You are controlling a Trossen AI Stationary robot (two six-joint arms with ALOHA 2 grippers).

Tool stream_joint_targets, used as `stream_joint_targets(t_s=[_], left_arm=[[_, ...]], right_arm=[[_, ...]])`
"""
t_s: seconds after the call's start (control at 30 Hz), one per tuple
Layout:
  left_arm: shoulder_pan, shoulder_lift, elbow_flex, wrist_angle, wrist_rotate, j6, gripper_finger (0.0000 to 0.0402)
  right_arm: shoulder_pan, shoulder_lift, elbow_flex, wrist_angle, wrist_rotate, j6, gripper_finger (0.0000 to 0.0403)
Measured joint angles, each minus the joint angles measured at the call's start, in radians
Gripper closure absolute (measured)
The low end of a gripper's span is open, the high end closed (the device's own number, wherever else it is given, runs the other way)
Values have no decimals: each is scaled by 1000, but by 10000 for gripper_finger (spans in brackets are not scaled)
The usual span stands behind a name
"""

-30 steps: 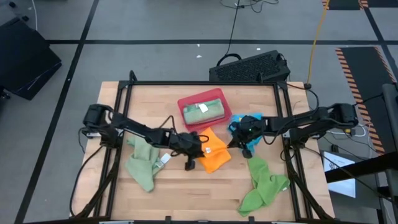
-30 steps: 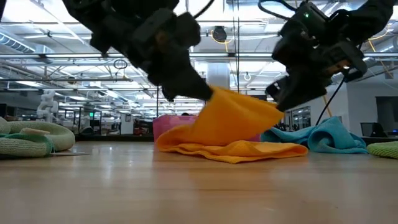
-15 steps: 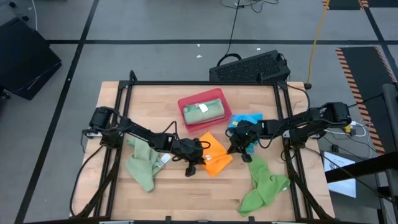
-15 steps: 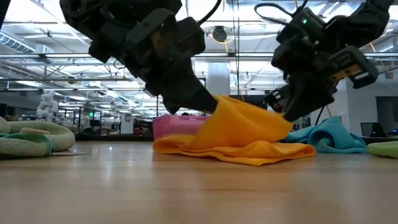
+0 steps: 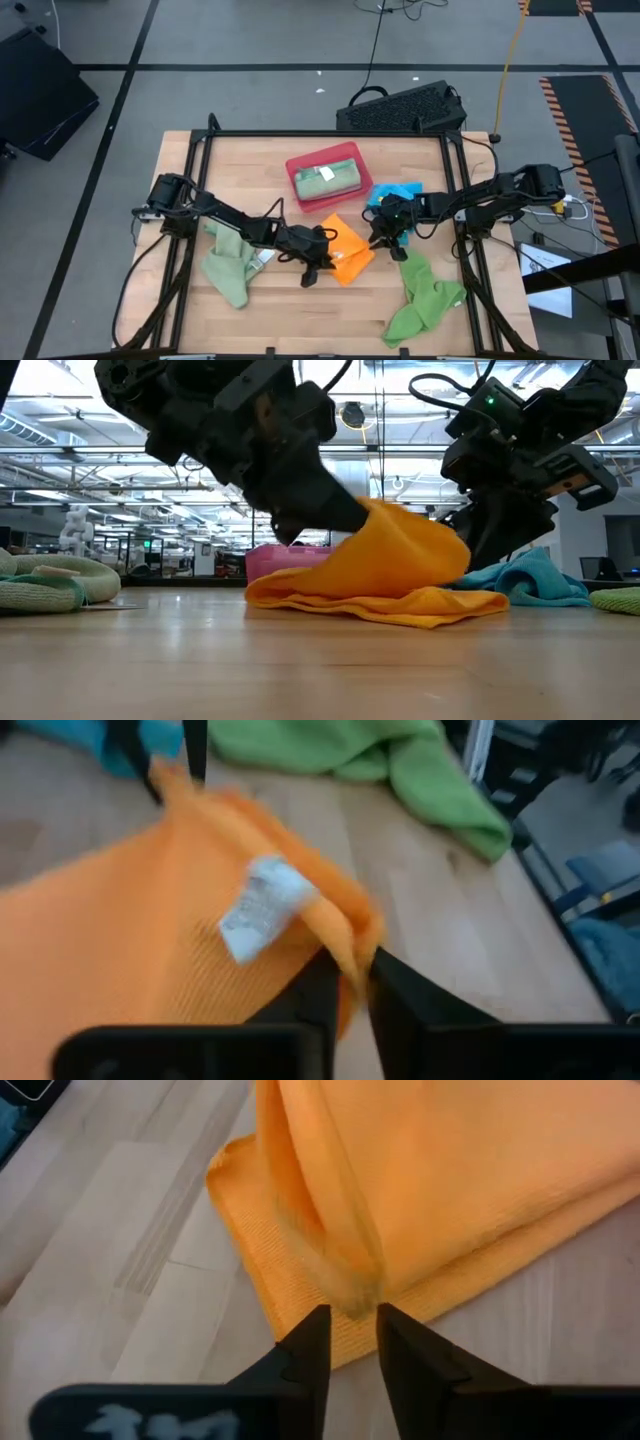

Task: Fold microfiber towels
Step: Fold the yellow microfiber cloth

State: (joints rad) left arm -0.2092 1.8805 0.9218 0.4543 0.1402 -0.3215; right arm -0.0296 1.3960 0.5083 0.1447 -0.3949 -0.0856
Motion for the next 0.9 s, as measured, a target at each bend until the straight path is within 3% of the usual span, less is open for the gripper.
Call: stream_joint_targets(t_s=[0.3, 0.6, 0.77, 0.9], left_arm=[[-9, 0, 1, 47, -7, 14, 250], [-30, -8, 1, 107, 103, -4, 236], [-29, -8, 2, 99, 95, 37, 236], [-24, -23, 2, 88, 53, 81, 236]], right_arm=[[-9, -6, 1, -20, 5, -2, 284], [-8, -167, 2, -178, 5, 5, 288], [5, -207, 2, -36, 39, 36, 289], [53, -144, 3, 185, 58, 89, 290]])
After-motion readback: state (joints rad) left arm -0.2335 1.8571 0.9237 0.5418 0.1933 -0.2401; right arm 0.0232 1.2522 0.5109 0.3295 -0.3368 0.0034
